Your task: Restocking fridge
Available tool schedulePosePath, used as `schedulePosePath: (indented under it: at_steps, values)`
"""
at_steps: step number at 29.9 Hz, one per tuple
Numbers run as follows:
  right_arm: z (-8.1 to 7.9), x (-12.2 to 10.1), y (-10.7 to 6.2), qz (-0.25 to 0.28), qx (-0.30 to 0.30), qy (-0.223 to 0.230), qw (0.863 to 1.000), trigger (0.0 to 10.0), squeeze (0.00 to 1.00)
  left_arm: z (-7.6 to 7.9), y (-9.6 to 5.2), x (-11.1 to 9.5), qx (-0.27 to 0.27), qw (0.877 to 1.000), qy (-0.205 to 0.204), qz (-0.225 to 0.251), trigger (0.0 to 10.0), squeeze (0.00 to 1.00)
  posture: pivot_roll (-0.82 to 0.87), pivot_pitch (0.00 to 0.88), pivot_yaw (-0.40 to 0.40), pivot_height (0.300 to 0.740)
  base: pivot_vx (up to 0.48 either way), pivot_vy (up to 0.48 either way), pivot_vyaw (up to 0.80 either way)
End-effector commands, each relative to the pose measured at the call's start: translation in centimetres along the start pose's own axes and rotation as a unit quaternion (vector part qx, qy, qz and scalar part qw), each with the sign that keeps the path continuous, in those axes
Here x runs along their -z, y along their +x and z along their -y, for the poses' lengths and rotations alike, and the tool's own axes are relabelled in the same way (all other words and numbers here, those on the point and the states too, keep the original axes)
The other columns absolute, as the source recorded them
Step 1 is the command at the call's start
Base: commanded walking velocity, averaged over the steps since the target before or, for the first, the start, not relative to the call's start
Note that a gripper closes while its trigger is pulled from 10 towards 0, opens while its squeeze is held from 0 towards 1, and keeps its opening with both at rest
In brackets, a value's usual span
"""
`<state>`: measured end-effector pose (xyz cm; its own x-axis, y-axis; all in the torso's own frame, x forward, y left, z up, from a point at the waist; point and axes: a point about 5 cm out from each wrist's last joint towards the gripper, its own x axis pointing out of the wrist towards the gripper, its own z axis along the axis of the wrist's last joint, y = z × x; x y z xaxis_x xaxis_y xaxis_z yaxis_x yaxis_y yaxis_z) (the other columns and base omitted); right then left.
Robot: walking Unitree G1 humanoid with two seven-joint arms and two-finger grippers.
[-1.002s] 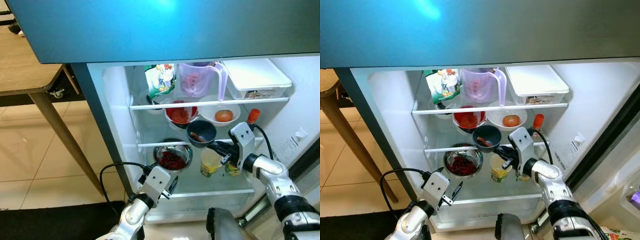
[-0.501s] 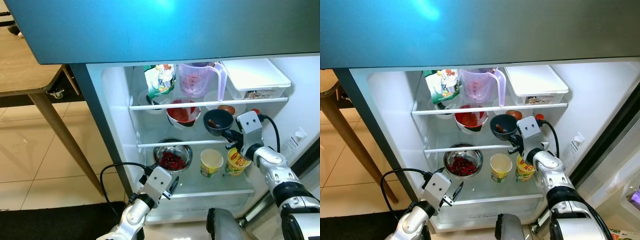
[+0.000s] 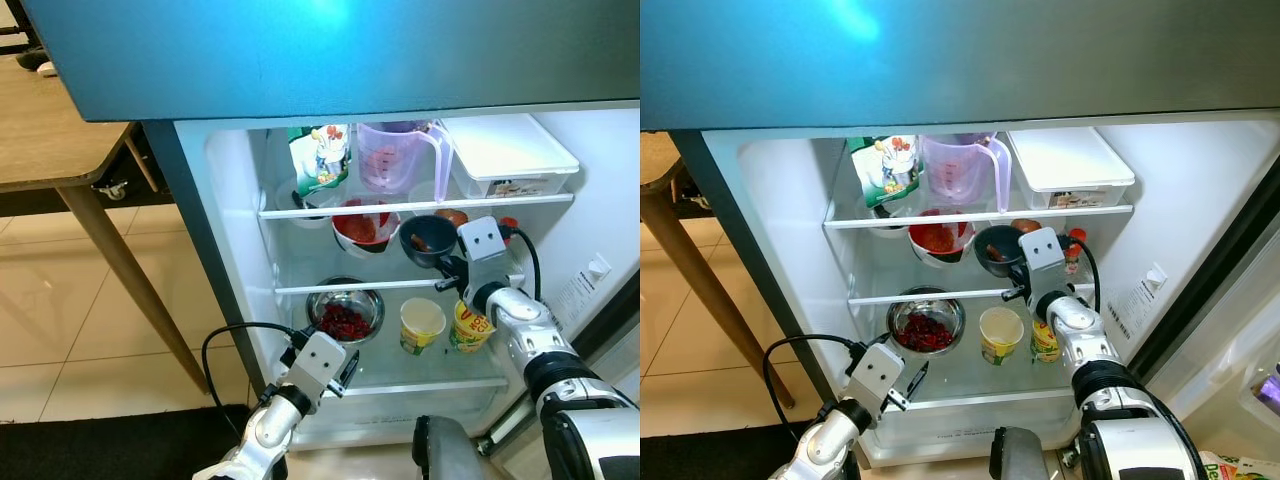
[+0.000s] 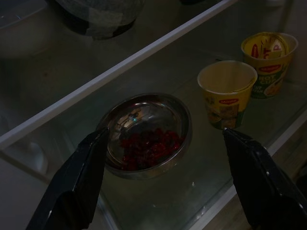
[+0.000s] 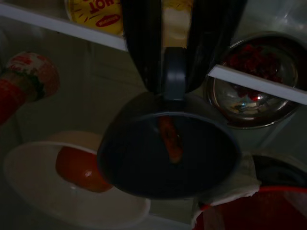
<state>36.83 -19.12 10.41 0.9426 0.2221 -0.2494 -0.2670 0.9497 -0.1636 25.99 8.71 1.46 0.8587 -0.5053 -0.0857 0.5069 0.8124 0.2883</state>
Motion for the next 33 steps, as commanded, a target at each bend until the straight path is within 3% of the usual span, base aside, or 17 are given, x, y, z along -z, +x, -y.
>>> schedulePosePath:
  at_steps: [1, 5, 6, 7, 9, 13, 15, 21, 26, 28, 33]
  values:
    - [0.2, -0.1, 0.0, 0.007, 0.012, 0.007, 1.000, 10.0, 1.00, -0.3, -0.2, 0.2, 0.007, 1.000, 0.013, -0.002, 10.0, 0.00, -0.07, 0.000, 0.005, 0.555, 0.000, 0.000, 0.00]
    - [0.7, -0.3, -0.2, 0.025, 0.011, 0.036, 0.999, 10.0, 1.00, -0.2, -0.1, 0.1, 0.007, 1.000, 0.014, 0.000, 10.0, 0.00, -0.06, 0.000, 0.001, 0.555, 0.000, 0.000, 0.00]
    - [0.9, -0.7, -0.3, 0.041, 0.001, 0.048, 0.998, 10.0, 0.86, -0.2, -0.1, 0.1, 0.007, 1.000, 0.014, 0.000, 10.0, 0.00, -0.06, 0.000, -0.001, 0.555, 0.000, 0.000, 0.00]
    - [0.9, -0.7, -0.3, 0.041, 0.001, 0.048, 0.998, 10.0, 0.86, -0.2, -0.1, 0.1, 0.007, 1.000, 0.014, 0.000, 10.0, 0.00, -0.06, 0.000, -0.001, 0.555, 0.000, 0.000, 0.00]
    - [1.4, -1.3, -0.8, 0.077, -0.031, 0.060, 0.995, 10.0, 0.02, -0.2, -0.1, 0.1, 0.007, 1.000, 0.015, -0.001, 10.0, 0.00, -0.06, 0.000, -0.002, 0.555, 0.000, 0.000, 0.00]
    - [1.5, -1.2, -1.1, 0.083, -0.055, 0.048, 0.994, 10.0, 0.00, -0.2, -0.2, 0.2, 0.007, 1.000, 0.016, -0.002, 10.0, 0.00, -0.06, 0.000, -0.005, 0.555, 0.000, 0.000, 0.00]
    - [1.3, -0.9, -2.3, 0.098, -0.141, 0.036, 0.985, 10.0, 0.00, -0.1, -0.4, 0.5, 0.009, 1.000, 0.017, -0.007, 10.0, 0.00, -0.06, 0.000, -0.005, 0.555, 0.000, 0.000, 0.00]
    - [0.9, -0.2, -3.6, 0.100, -0.232, 0.042, 0.967, 10.0, 0.00, 0.1, -0.9, 1.2, 0.012, 0.999, 0.018, -0.026, 10.0, 0.00, -0.07, 0.000, -0.007, 0.555, 0.000, 0.000, 0.00]
    - [0.2, 1.1, -5.3, 0.083, -0.319, 0.057, 0.942, 10.0, 0.00, -0.2, -1.7, 2.0, -0.007, 0.999, 0.002, -0.043, 10.0, 0.00, -0.06, 0.000, -0.005, 0.555, 0.000, 0.000, 0.00]
    - [0.1, 1.3, -5.6, 0.082, -0.331, 0.059, 0.938, 10.0, 0.00, -0.2, -1.9, 2.1, -0.011, 0.999, -0.004, -0.045, 10.0, 0.00, -0.06, 0.000, -0.005, 0.555, 0.000, 0.000, 0.00]
    - [-0.6, 4.2, -6.4, 0.016, -0.340, 0.059, 0.939, 10.0, 0.00, 0.7, -3.1, 3.4, 0.005, 0.997, -0.018, -0.075, 10.0, 0.00, -0.06, 0.000, -0.002, 0.555, 0.000, 0.000, 0.00]
